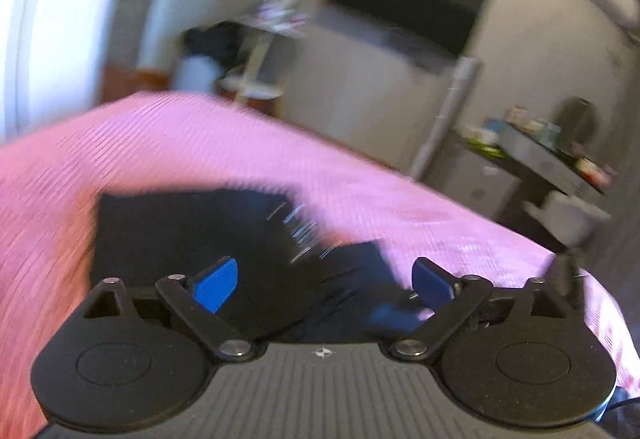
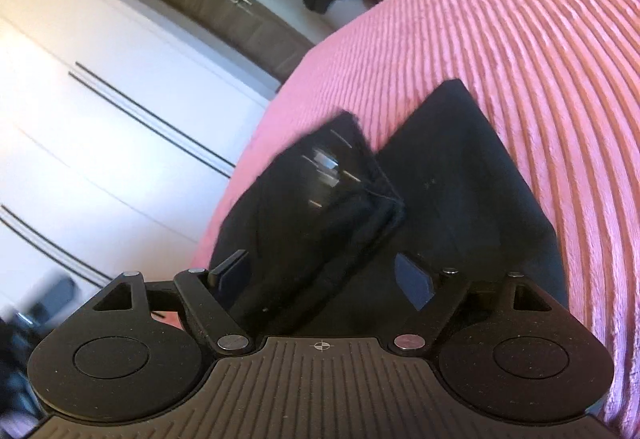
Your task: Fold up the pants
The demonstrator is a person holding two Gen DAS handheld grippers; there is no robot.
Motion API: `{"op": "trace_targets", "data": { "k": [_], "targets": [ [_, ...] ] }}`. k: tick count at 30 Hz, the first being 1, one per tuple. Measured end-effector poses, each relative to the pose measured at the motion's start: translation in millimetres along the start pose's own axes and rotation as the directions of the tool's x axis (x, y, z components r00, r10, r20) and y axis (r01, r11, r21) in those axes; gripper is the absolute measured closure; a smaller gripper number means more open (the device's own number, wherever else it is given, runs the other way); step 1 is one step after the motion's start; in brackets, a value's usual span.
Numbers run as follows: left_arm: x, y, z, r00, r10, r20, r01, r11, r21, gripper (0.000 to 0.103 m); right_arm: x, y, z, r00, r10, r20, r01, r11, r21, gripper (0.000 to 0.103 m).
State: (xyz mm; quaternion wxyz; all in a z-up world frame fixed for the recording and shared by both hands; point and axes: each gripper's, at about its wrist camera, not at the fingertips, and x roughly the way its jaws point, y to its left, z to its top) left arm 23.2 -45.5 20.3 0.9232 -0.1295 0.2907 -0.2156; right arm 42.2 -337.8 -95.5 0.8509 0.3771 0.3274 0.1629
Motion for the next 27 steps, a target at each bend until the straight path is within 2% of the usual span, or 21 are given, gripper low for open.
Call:
{"op": "trace_targets", "data": {
  "k": [2, 4, 5, 7, 8, 10, 14, 21, 26, 27],
  "targets": [
    [-5, 22, -15, 0.991, 0.136, -0.015, -0.137, 0.988, -0.068, 0.006, 1, -1, 0, 1.000, 0.009, -0.021, -0.008, 1.000, 0.011, 0.017],
    [-9, 50, -30, 0.959, 0.282, -0.040, -0.285, 0.949, -0.137, 0.005, 6, -1, 0, 0.999, 0.009, -0.046, -0.009, 1.000, 0.016, 0.017],
    [-12, 64, -39, 0.932, 0.359, -0.060, -0.363, 0.915, -0.173, 0.005, 9, 0, 0, 0.998, 0.010, -0.059, -0.009, 1.000, 0.020, 0.017],
    [-8, 86, -44, 0.882, 0.449, -0.142, -0.471, 0.843, -0.261, 0.004, 12, 1, 0, 0.997, -0.002, -0.076, 0.005, 0.999, 0.033, 0.017],
    [-5, 98, -44, 0.875, 0.451, -0.175, -0.484, 0.823, -0.297, 0.004, 15, 1, 1, 0.997, -0.011, -0.080, 0.014, 0.999, 0.045, 0.017],
    [3, 105, -46, 0.873, 0.443, -0.202, -0.487, 0.810, -0.328, 0.004, 19, 0, 2, 0.996, -0.030, -0.081, 0.035, 0.997, 0.064, 0.018],
    [22, 110, -50, 0.861, 0.443, -0.250, -0.506, 0.802, -0.319, 0.004, 28, -1, 5, 0.996, -0.062, -0.067, 0.068, 0.993, 0.095, 0.018],
    [16, 132, -59, 0.875, 0.410, -0.259, -0.483, 0.778, -0.402, 0.004, 67, -3, 8, 0.991, -0.129, -0.045, 0.132, 0.986, 0.100, 0.019],
    [17, 136, -62, 0.885, 0.391, -0.253, -0.465, 0.775, -0.428, 0.004, 81, -8, 10, 0.996, -0.087, 0.022, 0.081, 0.975, 0.208, 0.019],
    [17, 137, -62, 0.886, 0.390, -0.251, -0.463, 0.775, -0.429, 0.004, 82, -10, 9, 0.996, -0.080, 0.034, 0.071, 0.972, 0.225, 0.022]
  ]
}}
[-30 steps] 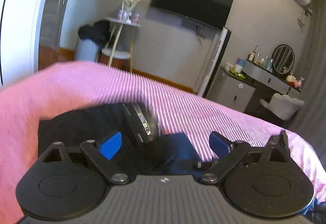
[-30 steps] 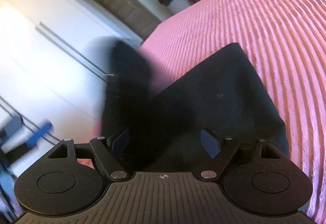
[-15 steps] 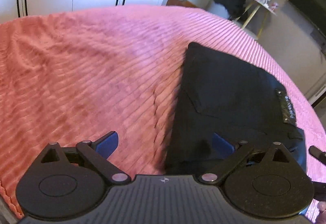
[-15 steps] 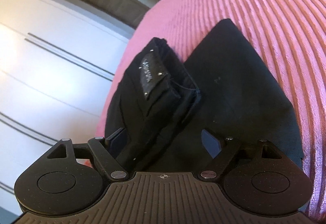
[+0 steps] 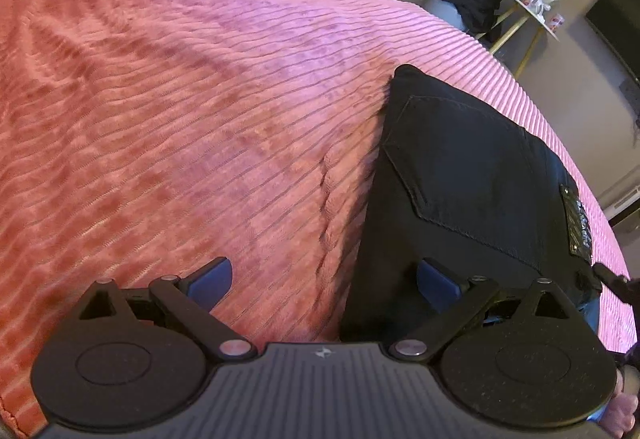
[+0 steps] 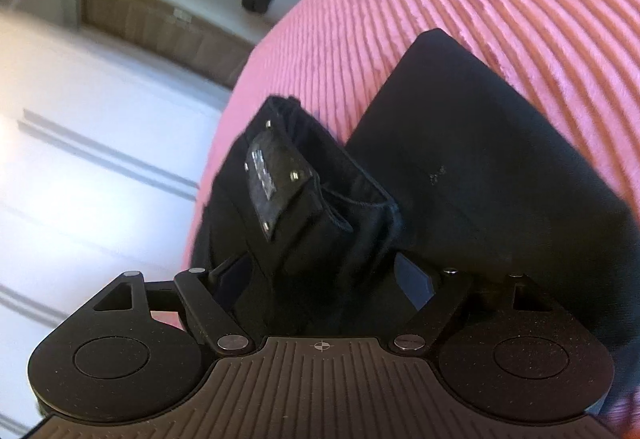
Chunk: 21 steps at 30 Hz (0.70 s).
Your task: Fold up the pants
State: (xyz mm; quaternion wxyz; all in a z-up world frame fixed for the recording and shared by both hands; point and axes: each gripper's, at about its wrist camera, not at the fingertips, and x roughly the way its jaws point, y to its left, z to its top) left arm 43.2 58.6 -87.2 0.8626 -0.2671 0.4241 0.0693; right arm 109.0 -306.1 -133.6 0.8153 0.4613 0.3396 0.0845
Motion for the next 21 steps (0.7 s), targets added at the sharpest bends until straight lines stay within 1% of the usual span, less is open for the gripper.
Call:
{"op": "trace_targets", "data": {
  "k": [1, 2, 3, 4, 7, 11, 13, 14, 15, 17, 18, 19, 21],
  "targets": [
    [1, 0, 0, 1.000, -0.003, 0.002, 0.003, 1.000, -0.001, 0.004, 1, 0, 0, 1.000, -0.001, 0.006, 0.001, 1.000, 0.009, 0.026],
    [0, 0, 0, 1.000, -0.006, 0.005, 0.006, 1.000, -0.001, 0.004, 3, 0, -1, 1.000, -0.004, 0.011, 0.004, 1.000, 0.009, 0.033],
    [1, 0, 0, 1.000, -0.010, 0.010, 0.010, 1.000, 0.001, 0.004, 4, 0, -1, 1.000, -0.009, 0.013, 0.009, 1.000, -0.001, 0.043],
    [1, 0, -1, 1.000, -0.015, 0.013, 0.015, 1.000, 0.001, 0.004, 4, 2, -2, 1.000, -0.017, 0.018, 0.017, 1.000, -0.022, 0.046],
    [2, 1, -1, 1.000, -0.027, 0.017, 0.027, 1.000, -0.002, 0.004, 5, 4, -2, 1.000, -0.021, 0.019, 0.022, 0.998, -0.060, 0.049],
    [2, -2, -2, 0.999, -0.044, 0.025, 0.044, 0.999, 0.014, 0.004, 7, 4, 1, 1.000, -0.013, 0.012, 0.013, 0.999, -0.033, 0.043],
    [2, -5, -3, 0.998, -0.059, 0.028, 0.059, 0.998, 0.025, 0.004, 11, 11, 0, 0.999, -0.045, 0.015, 0.046, 0.997, -0.065, 0.044],
    [2, -5, -3, 0.997, -0.067, 0.029, 0.066, 0.997, 0.029, 0.004, 11, 17, -1, 0.997, -0.075, 0.021, 0.077, 0.992, -0.095, 0.049],
    [2, -6, -4, 0.997, -0.074, 0.032, 0.072, 0.997, 0.033, 0.004, 12, 26, -3, 0.992, -0.120, 0.027, 0.123, 0.981, -0.152, 0.055],
    [-1, -6, -4, 0.994, -0.103, 0.040, 0.101, 0.994, 0.036, 0.004, 8, 46, -8, 0.987, -0.152, 0.060, 0.162, 0.953, -0.255, 0.062],
    [-3, -7, -5, 0.992, -0.122, 0.045, 0.120, 0.992, 0.037, 0.004, 2, 58, -10, 0.988, -0.133, 0.080, 0.151, 0.942, -0.300, 0.064],
    [-7, -7, -6, 0.989, -0.142, 0.052, 0.140, 0.989, 0.043, 0.004, -4, 67, -11, 0.990, -0.103, 0.092, 0.127, 0.939, -0.321, 0.065],
    [-15, -12, -9, 0.980, -0.185, 0.069, 0.179, 0.980, 0.085, 0.004, -16, 84, -11, 0.993, -0.042, 0.107, 0.076, 0.936, -0.342, 0.066]
  ]
}}
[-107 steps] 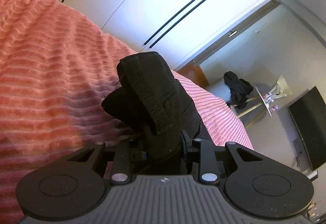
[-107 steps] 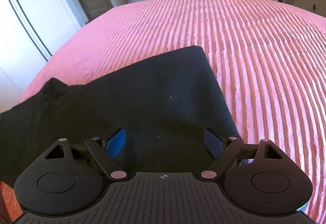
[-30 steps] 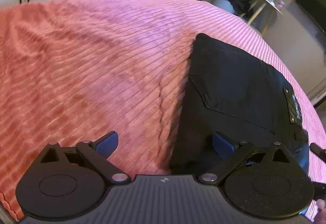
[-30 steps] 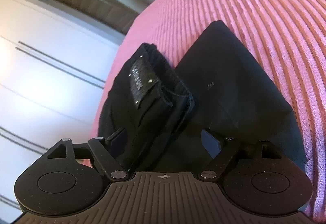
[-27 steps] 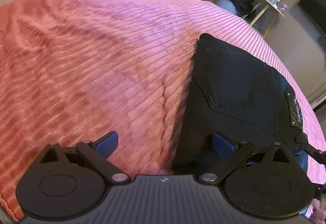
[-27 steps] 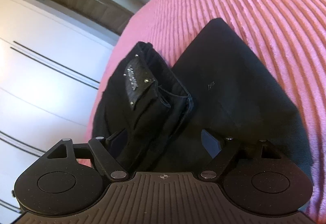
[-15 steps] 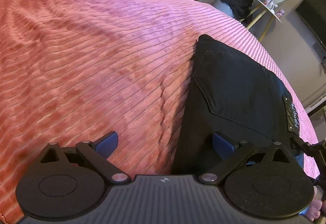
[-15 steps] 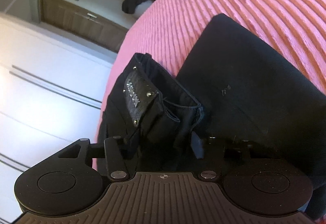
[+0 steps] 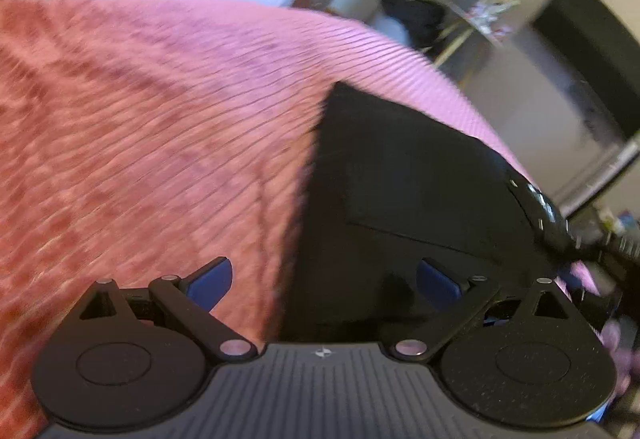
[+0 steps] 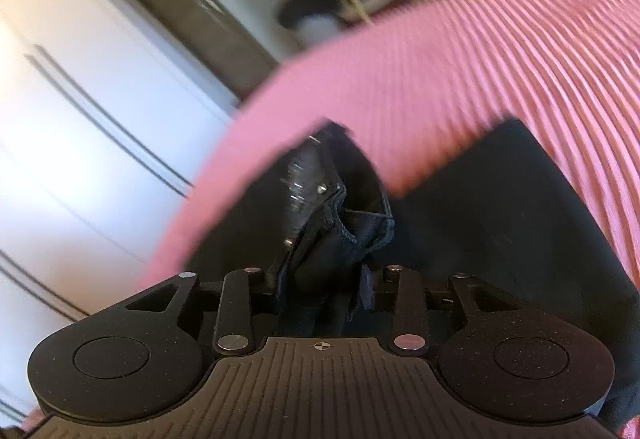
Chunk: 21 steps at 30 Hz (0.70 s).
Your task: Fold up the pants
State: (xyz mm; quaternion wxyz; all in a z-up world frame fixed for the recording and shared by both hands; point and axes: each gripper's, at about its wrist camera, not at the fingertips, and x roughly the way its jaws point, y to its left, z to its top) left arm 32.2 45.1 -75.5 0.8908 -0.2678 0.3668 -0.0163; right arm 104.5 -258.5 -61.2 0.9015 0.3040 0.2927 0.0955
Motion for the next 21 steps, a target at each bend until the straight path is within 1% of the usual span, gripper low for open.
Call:
{"op": "trace_targets", "data": {
  "k": [3, 4, 7, 9, 12, 14, 15, 17, 18, 19, 20, 21],
  "targets": [
    [-7, -14, -4, 0.999, -0.037, -0.008, 0.038, 0.996, 0.076, 0.004, -26, 22, 4, 0.997, 0.047, 0.059, -0.045, 0.998, -0.037, 0.067],
    [-8, -16, -5, 0.999, -0.044, -0.011, 0.044, 0.995, 0.087, 0.004, -34, 26, 3, 0.996, 0.055, 0.074, -0.052, 0.998, -0.041, 0.067],
    [-9, -17, -6, 0.997, -0.065, -0.046, 0.069, 0.995, 0.078, 0.004, -56, 29, 2, 0.993, 0.078, 0.090, -0.074, 0.996, -0.046, 0.068],
    [-14, -18, -7, 0.995, -0.087, -0.047, 0.091, 0.993, 0.080, 0.004, -73, 25, -1, 0.989, 0.097, 0.110, -0.093, 0.995, -0.035, 0.068],
    [-19, -20, -8, 0.991, -0.127, -0.048, 0.131, 0.988, 0.082, 0.004, -94, 11, -8, 0.987, 0.081, 0.142, -0.080, 0.997, -0.008, 0.068],
    [-20, -23, -9, 0.992, -0.120, -0.047, 0.124, 0.988, 0.095, 0.004, -106, -2, -13, 0.986, 0.048, 0.159, -0.048, 0.999, -0.003, 0.068],
    [-18, -23, -9, 0.992, -0.113, -0.054, 0.118, 0.988, 0.098, 0.004, -109, -12, -15, 0.989, 0.006, 0.148, -0.008, 1.000, 0.012, 0.067],
    [-13, -24, -9, 0.992, -0.100, -0.073, 0.107, 0.990, 0.095, 0.004, -103, -34, -17, 0.994, -0.084, 0.071, 0.079, 0.994, 0.071, 0.065],
    [-11, -24, -9, 0.992, -0.090, -0.083, 0.098, 0.991, 0.096, 0.004, -97, -47, -18, 0.992, -0.127, 0.003, 0.126, 0.987, 0.104, 0.058],
    [-8, -25, -9, 0.992, -0.077, -0.095, 0.087, 0.991, 0.101, 0.004, -91, -61, -20, 0.983, -0.173, -0.065, 0.181, 0.973, 0.141, 0.056],
    [-6, -25, -10, 0.992, -0.064, -0.106, 0.076, 0.991, 0.107, 0.004, -89, -72, -24, 0.977, -0.185, -0.101, 0.201, 0.965, 0.169, 0.054],
    [-3, -26, -11, 0.992, -0.049, -0.118, 0.063, 0.991, 0.116, 0.004, -89, -79, -27, 0.981, -0.170, -0.099, 0.186, 0.965, 0.185, 0.050]
  ]
}}
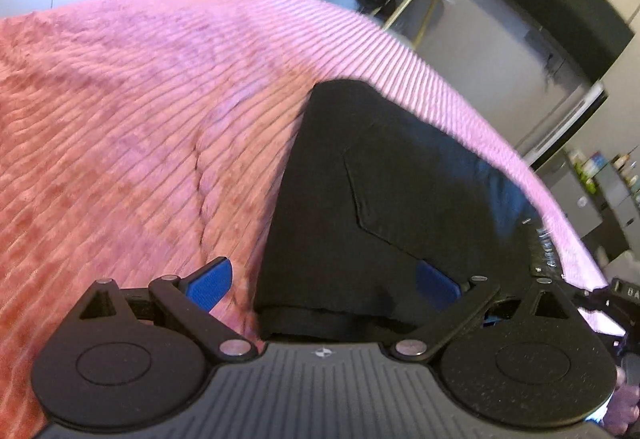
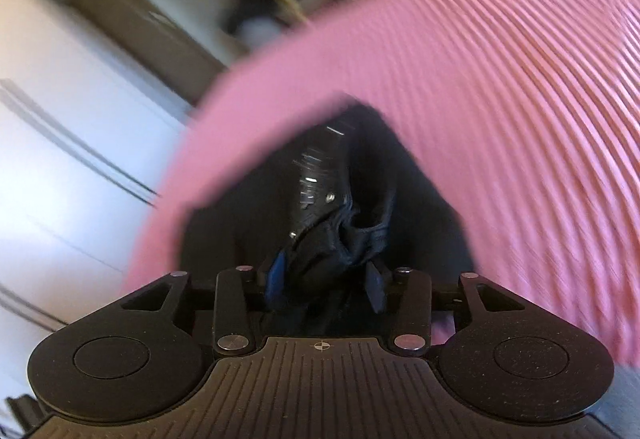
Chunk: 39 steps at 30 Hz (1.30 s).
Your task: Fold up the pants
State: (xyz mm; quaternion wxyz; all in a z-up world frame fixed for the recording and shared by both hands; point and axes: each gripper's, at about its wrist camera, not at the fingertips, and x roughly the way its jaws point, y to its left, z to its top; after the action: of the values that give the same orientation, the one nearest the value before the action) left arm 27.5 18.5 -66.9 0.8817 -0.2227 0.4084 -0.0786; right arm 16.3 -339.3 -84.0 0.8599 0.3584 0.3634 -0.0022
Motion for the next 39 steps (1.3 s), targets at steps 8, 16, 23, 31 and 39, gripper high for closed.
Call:
{"op": "trace_targets", "data": {
  "k": [8, 16, 23, 31, 39],
  "targets": [
    [10, -1, -1, 0.998, 0.042, -0.050, -0.042, 0.999, 0.011, 0.004, 13, 1, -3, 1.000, 0.005, -0.006, -0.005, 1.000, 0.004, 0.040],
    [14, 0, -2, 0.996, 0.050, -0.071, -0.050, 0.999, 0.010, 0.004, 30, -15, 4, 0.998, 0.062, 0.016, -0.064, 0.982, 0.176, 0.054],
    [14, 2, -1, 0.996, 0.050, -0.071, -0.051, 0.999, -0.011, 0.004, 2, 25, -3, 0.992, 0.052, 0.119, -0.049, 0.999, -0.023, 0.073],
    [20, 1, -2, 0.994, 0.045, -0.101, -0.046, 0.999, -0.008, 0.004, 24, 40, -17, 0.970, -0.234, 0.068, 0.244, 0.937, -0.252, 0.065],
    [21, 0, -2, 0.993, 0.047, -0.107, -0.048, 0.999, -0.004, 0.004, 24, 55, -24, 0.950, -0.292, 0.115, 0.314, 0.887, -0.338, 0.054]
  ]
}}
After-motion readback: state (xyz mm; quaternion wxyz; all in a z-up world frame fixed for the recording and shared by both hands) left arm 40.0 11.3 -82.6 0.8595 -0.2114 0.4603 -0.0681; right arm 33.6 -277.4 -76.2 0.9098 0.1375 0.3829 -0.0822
